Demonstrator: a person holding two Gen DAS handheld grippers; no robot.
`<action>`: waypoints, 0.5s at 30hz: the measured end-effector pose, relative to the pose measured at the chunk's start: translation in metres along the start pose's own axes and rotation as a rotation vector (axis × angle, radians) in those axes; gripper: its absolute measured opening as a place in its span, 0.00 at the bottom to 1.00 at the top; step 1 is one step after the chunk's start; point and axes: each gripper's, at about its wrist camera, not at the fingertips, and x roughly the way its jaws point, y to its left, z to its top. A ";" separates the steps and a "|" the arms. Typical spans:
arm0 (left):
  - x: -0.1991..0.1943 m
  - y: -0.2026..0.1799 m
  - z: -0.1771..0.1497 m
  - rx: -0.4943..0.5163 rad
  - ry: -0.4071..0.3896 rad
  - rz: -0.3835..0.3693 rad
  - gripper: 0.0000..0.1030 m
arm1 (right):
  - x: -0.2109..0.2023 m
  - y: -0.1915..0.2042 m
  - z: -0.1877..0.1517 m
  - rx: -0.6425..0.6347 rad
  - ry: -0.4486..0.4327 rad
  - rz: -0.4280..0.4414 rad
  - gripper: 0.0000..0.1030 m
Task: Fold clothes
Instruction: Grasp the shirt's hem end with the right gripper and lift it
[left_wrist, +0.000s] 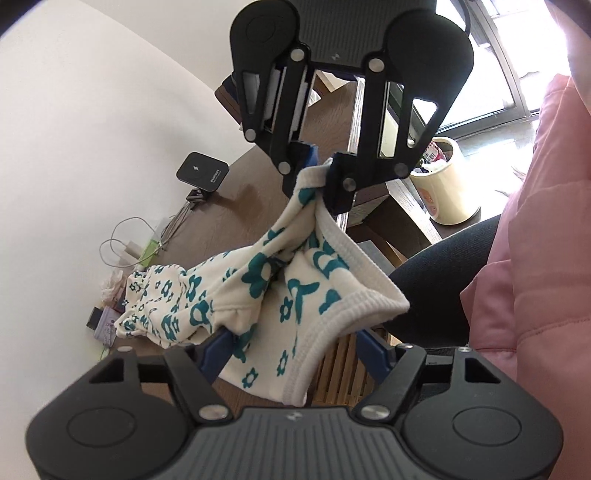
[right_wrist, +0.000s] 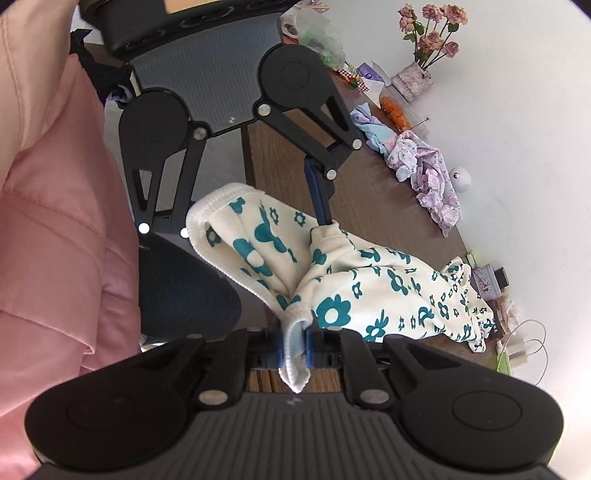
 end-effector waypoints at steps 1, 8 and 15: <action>-0.002 0.000 0.000 0.007 -0.005 0.018 0.64 | -0.002 -0.001 0.001 0.005 0.003 -0.002 0.09; -0.013 0.001 0.001 0.024 -0.016 0.176 0.67 | -0.008 -0.010 0.005 0.034 0.003 -0.004 0.09; -0.006 -0.009 0.008 0.089 -0.035 0.157 0.68 | -0.005 -0.008 0.009 0.026 0.018 0.013 0.09</action>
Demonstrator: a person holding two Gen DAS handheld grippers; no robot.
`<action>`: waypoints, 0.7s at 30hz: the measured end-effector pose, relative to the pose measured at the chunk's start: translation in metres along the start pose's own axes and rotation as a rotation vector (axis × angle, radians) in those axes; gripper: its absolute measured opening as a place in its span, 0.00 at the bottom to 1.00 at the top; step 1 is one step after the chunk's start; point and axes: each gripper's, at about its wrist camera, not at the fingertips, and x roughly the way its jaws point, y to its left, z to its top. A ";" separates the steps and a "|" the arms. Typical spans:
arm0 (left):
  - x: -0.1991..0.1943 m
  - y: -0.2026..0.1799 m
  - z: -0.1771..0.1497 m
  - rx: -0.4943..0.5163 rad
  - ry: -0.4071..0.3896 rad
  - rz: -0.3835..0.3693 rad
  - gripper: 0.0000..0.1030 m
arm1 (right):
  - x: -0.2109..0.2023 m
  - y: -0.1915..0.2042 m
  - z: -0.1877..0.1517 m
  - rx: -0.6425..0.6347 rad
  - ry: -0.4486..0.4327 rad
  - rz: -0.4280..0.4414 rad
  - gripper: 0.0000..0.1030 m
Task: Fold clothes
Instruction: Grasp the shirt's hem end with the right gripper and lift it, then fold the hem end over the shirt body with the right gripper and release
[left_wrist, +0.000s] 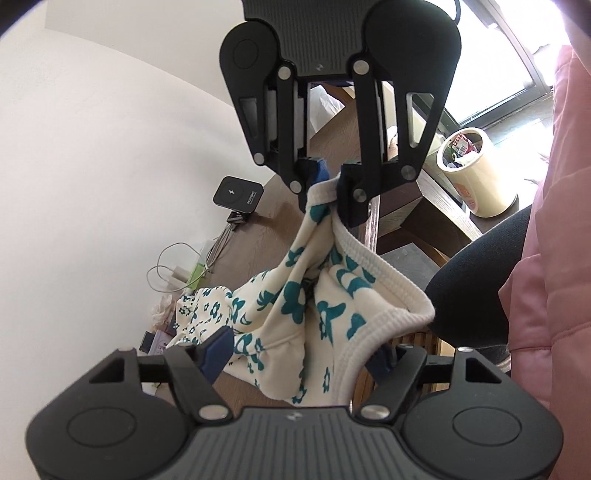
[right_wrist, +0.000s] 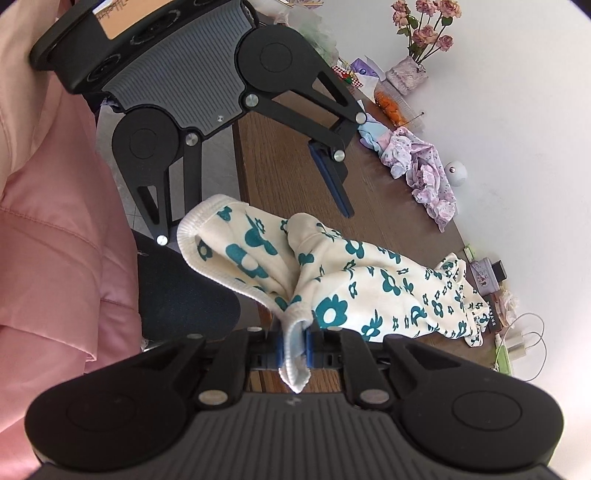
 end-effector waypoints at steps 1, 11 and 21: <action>0.000 0.000 0.001 0.007 -0.002 -0.019 0.60 | 0.000 -0.001 0.000 0.006 -0.001 0.005 0.09; -0.018 0.073 0.019 -0.113 0.007 -0.452 0.18 | -0.026 -0.042 0.015 0.053 0.013 0.244 0.09; 0.063 0.190 0.006 -0.496 0.075 -0.839 0.21 | 0.018 -0.172 0.008 0.340 0.058 0.556 0.10</action>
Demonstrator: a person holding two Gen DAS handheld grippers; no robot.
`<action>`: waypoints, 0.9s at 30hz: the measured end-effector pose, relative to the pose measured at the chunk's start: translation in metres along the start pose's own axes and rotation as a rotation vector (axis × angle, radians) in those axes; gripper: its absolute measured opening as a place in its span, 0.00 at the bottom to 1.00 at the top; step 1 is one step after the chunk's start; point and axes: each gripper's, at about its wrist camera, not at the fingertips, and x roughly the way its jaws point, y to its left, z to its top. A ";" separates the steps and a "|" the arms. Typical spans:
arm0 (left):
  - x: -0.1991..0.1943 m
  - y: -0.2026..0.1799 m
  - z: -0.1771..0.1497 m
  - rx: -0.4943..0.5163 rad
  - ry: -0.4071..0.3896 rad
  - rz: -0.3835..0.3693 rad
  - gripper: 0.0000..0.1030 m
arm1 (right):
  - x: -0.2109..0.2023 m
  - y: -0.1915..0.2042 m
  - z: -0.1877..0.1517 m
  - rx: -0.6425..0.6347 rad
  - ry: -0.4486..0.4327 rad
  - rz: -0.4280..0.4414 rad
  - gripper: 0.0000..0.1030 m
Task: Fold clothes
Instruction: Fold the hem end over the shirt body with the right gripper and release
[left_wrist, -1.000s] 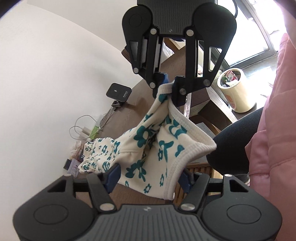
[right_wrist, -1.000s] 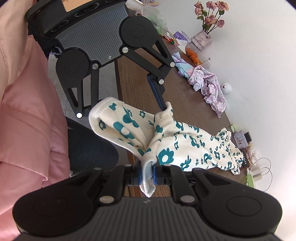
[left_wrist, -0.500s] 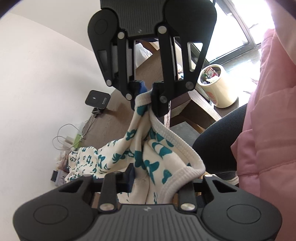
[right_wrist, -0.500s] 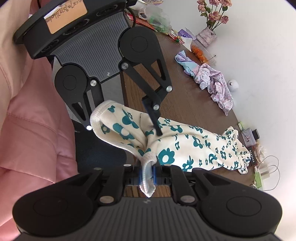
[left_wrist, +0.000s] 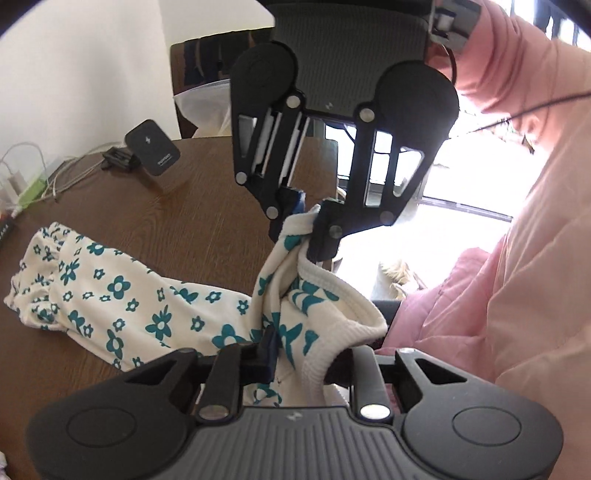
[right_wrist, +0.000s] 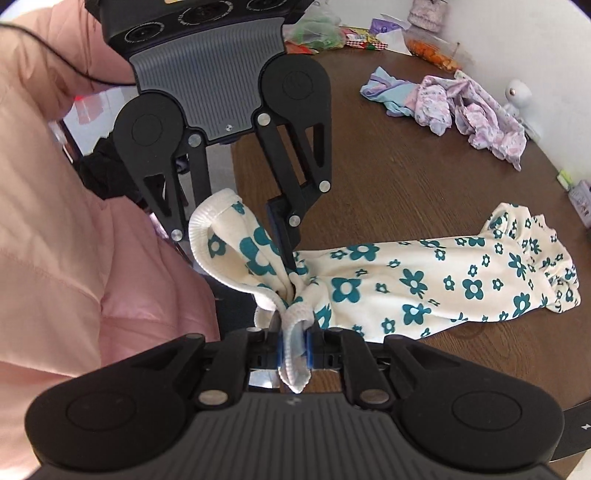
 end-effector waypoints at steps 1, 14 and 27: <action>0.001 0.018 0.000 -0.069 -0.020 -0.019 0.23 | 0.001 -0.014 0.002 0.030 -0.004 0.015 0.11; 0.038 0.123 -0.032 -0.407 -0.085 -0.101 0.49 | 0.044 -0.131 -0.026 0.372 -0.162 0.091 0.43; 0.049 0.124 -0.037 -0.413 -0.134 -0.097 0.50 | 0.007 -0.022 -0.045 0.165 -0.402 -0.340 0.54</action>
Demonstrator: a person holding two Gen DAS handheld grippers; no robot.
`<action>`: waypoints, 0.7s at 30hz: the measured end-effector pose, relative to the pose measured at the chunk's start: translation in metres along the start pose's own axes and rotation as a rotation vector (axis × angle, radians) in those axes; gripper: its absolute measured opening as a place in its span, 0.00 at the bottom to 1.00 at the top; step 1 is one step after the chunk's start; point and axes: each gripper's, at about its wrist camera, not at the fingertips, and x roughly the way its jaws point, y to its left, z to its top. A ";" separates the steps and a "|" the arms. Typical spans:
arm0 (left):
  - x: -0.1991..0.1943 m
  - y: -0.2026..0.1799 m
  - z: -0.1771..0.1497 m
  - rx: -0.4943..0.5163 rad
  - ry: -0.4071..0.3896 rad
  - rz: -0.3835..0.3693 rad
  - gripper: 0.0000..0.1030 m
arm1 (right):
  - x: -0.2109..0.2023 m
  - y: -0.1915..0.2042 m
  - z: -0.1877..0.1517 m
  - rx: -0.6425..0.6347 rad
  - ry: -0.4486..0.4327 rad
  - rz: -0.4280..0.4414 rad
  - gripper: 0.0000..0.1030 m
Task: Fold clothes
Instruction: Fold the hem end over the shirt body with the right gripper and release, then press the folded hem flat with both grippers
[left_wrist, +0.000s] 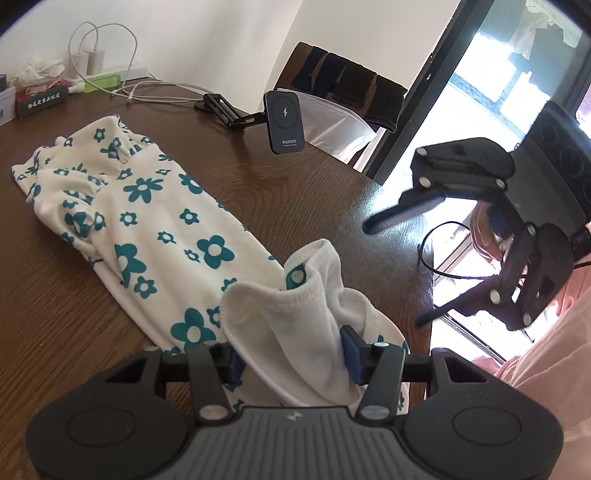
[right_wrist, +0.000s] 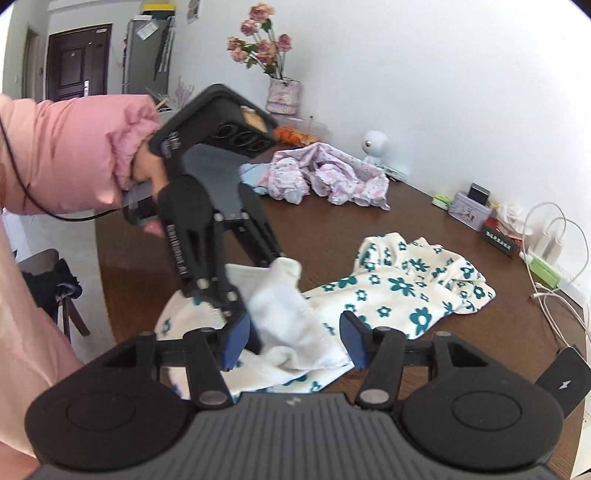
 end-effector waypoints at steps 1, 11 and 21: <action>0.001 0.000 -0.001 0.001 -0.004 0.010 0.51 | 0.002 0.009 -0.001 -0.029 0.005 0.009 0.54; -0.009 -0.010 0.000 0.017 -0.073 0.148 0.68 | 0.039 0.029 -0.013 -0.050 0.093 0.014 0.51; -0.077 -0.077 -0.022 0.213 -0.287 0.314 0.75 | 0.047 0.005 -0.027 0.106 0.090 0.083 0.59</action>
